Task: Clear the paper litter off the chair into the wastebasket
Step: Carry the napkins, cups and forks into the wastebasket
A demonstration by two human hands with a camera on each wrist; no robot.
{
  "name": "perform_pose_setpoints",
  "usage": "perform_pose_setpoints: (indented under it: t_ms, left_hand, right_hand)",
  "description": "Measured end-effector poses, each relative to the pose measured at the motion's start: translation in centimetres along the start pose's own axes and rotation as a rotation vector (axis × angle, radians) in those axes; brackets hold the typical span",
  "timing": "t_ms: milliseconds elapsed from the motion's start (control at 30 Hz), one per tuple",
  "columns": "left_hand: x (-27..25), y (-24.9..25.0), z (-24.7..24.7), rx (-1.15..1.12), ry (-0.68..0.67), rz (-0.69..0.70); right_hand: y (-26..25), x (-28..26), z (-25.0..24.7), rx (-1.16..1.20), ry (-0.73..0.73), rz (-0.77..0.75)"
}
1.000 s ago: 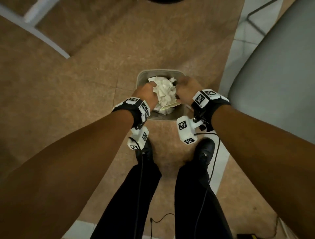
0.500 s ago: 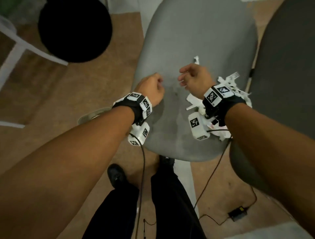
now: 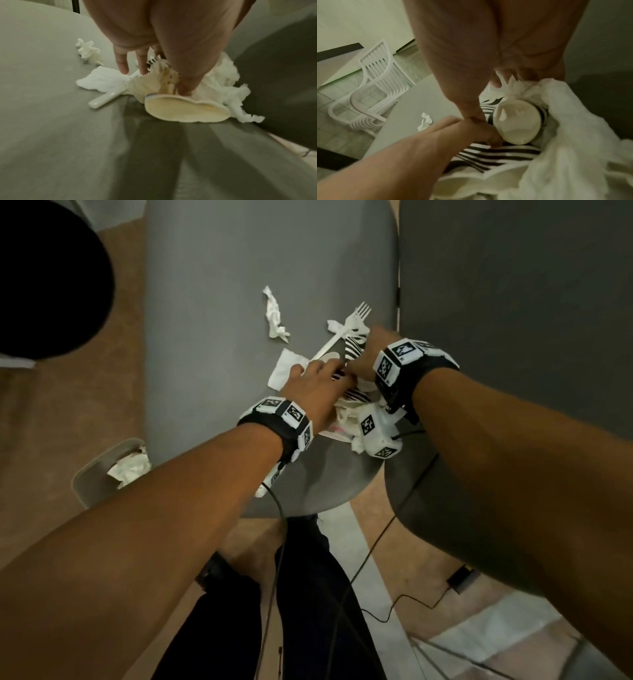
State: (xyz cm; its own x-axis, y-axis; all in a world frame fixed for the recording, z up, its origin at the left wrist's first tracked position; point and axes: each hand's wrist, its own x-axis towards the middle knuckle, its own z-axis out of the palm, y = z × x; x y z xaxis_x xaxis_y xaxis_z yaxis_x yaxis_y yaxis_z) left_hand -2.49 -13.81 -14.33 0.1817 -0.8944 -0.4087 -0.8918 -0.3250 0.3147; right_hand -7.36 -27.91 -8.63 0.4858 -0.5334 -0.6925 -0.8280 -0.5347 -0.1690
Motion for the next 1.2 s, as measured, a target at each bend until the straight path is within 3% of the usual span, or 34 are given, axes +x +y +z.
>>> perform_pose_setpoints:
  t_ms: [167,333,467,733,900,1033,1200]
  left_hand:
    - [-0.1,-1.5,-0.9,0.042,0.043,0.052]
    - [-1.5,-4.2,-2.2,-0.065,0.131,-0.055]
    - [-3.4,-5.8,-3.1,-0.203,0.279,-0.152]
    - [-8.1,-8.5,-3.7,-0.429,0.457,-0.282]
    - [-10.7,-9.0,-2.7,-0.403,0.431,-0.355]
    - [-12.2,-8.9,-2.6,-0.364,0.500,-0.423]
    - [-13.6,-9.0,-2.7,-0.643,0.544,-0.516]
  right_hand:
    - [0.1,0.2,0.1,0.035,0.040,-0.035]
    - [-0.6,0.0,-0.9,0.153,0.070,0.002]
    - [-2.4,-0.6,-1.7,0.257,0.072,0.067]
    - [-7.6,-2.7,-2.6,0.385,0.195,0.009]
    - [-9.7,-4.4,-2.4,0.301,0.213,-0.059]
    - [-9.7,-5.5,-1.8,0.290,0.190,-0.063]
    - [-10.9,-6.0,-1.5,0.379,0.175,-0.040]
